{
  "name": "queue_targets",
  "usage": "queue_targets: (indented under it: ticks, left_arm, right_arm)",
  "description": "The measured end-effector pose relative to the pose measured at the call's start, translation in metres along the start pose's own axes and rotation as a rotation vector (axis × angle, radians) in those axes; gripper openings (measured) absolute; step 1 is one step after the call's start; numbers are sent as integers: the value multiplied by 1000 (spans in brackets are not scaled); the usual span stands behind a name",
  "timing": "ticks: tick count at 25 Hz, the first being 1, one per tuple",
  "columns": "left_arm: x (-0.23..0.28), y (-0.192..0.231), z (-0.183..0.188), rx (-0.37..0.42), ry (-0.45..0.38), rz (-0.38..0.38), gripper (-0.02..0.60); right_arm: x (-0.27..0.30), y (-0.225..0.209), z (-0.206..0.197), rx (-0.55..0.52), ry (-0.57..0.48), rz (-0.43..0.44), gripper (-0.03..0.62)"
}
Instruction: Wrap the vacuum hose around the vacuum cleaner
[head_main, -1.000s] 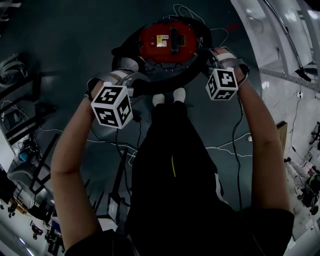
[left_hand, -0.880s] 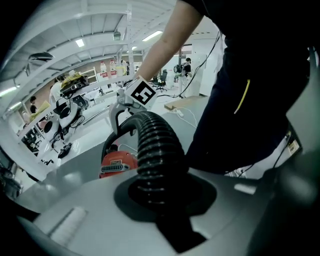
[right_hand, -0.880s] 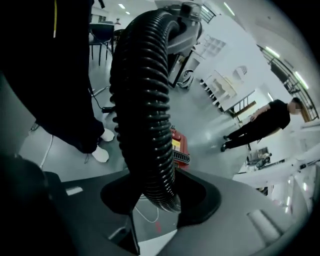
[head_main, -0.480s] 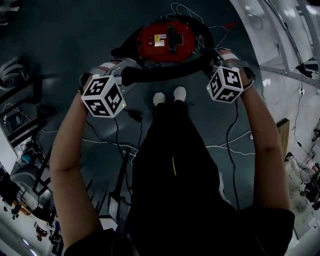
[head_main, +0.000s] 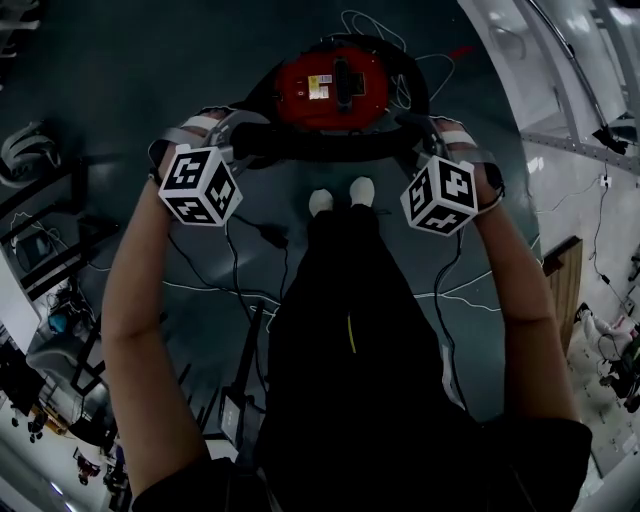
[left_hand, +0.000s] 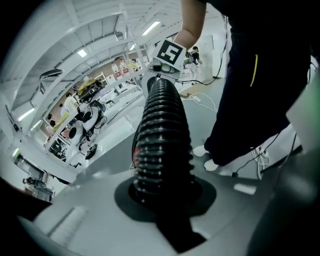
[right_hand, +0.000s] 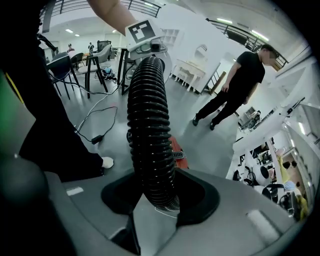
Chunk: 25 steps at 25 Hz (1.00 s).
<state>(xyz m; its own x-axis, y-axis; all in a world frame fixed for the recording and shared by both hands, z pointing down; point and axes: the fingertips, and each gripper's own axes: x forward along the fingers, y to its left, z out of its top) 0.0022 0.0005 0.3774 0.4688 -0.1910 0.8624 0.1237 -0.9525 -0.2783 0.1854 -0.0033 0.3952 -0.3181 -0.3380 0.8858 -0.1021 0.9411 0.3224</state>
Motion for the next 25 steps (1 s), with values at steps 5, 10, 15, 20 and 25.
queue_targets:
  ticks: [5,10,15,20,25]
  left_arm:
    - [-21,5,-4,10,28,-5,72]
    - [-44,10,-7,42,64,22,72]
    - [-66,20,-2,51,91,57,71]
    - [-76,33,-11,39,131,72,69]
    - [-84,53,-18,-27,161,77,67]
  right_arm:
    - [-7,3,16,29,-20,-19,183]
    - [-19,4,33,48,-60,-29,182]
    - [-29,-3,43,73,-79,-60,181]
    - [-27,-5,54,115,-92,-57,179]
    - [-26,-17,63,194,-93,19,181]
